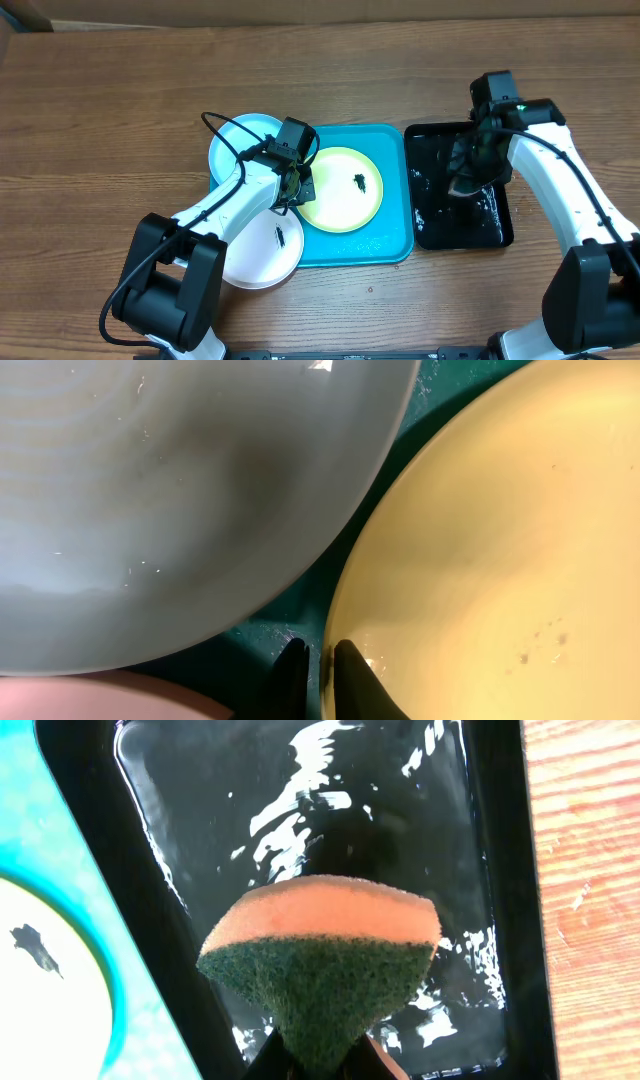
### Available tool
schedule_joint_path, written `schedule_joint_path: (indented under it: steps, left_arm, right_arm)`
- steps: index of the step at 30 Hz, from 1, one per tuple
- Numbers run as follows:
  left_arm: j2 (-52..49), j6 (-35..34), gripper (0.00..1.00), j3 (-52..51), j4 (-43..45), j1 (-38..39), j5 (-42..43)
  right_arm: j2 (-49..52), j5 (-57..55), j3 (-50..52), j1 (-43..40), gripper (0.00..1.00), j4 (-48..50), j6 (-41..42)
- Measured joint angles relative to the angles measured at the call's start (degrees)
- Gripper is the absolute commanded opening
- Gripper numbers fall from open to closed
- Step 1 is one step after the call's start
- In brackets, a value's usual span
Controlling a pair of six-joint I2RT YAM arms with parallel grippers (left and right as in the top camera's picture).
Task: Clean dirty plates on tray and stack at the side
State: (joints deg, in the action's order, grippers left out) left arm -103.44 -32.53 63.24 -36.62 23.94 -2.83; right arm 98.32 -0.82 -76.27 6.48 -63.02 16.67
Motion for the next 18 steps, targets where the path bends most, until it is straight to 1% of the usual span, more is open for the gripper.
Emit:
schedule_joint_path:
  steps: [4, 5, 7, 10, 11, 18]
  left_arm:
    - [0.00, 0.00, 0.06, 0.00, 0.00, 0.00, 0.00]
    - [0.00, 0.02, 0.06, 0.00, -0.02, 0.00, 0.00]
    - [0.00, 0.02, 0.10, 0.00, -0.02, 0.00, 0.00]
    - [0.00, 0.04, 0.15, 0.00, -0.02, 0.02, 0.00]
    - [0.00, 0.02, 0.15, 0.00, -0.04, 0.02, 0.00]
    - [-0.02, 0.02, 0.08, 0.00, 0.04, 0.00, 0.00]
  right_arm:
    - [0.00, 0.04, 5.66, 0.00, 0.04, 5.62, 0.00]
    - [0.00, 0.26, 6.73, -0.02, 0.04, 6.49, -0.04]
    - [0.04, 0.68, 8.41, 0.00, 0.04, 6.88, -0.20]
    - [0.09, 1.46, 8.20, 0.00, 0.04, 6.38, -0.61]
    - [0.09, 1.68, 7.82, 0.00, 0.04, 6.19, -0.85]
    - [0.09, 2.12, 5.11, 0.00, 0.04, 4.42, -1.51]
